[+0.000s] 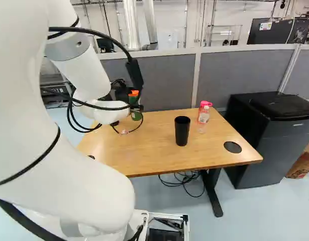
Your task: Pick up the green bottle from the table
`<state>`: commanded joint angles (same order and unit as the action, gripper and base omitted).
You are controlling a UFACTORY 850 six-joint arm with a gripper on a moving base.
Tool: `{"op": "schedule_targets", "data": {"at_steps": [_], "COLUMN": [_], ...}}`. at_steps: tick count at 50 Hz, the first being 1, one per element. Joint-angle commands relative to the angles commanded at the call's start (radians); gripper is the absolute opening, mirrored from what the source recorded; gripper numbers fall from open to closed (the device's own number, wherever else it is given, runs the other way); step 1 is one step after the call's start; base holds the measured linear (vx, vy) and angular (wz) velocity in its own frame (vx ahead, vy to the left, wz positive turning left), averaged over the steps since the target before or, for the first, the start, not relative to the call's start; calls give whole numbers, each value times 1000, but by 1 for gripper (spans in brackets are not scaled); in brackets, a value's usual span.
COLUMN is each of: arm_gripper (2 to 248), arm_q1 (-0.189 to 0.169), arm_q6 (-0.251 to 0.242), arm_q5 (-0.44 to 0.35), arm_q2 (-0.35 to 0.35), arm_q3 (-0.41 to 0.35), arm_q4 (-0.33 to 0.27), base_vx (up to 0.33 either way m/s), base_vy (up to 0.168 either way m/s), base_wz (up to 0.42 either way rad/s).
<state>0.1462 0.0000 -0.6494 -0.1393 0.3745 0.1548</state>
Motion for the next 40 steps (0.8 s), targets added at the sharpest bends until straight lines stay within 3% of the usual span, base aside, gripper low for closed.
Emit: {"op": "schedule_targets", "data": {"at_steps": [20,40], "arm_gripper": [44,44], "arm_q1": [-29,-81], "arm_q6": [0,0], "arm_q5": [-45,-124], "arm_q2": [-28,-78], "arm_q3": [-58,-159], "arm_q4": [-31,-86], "base_vx": [0,0], "base_vy": [0,0], "base_wz": [0,0]}}
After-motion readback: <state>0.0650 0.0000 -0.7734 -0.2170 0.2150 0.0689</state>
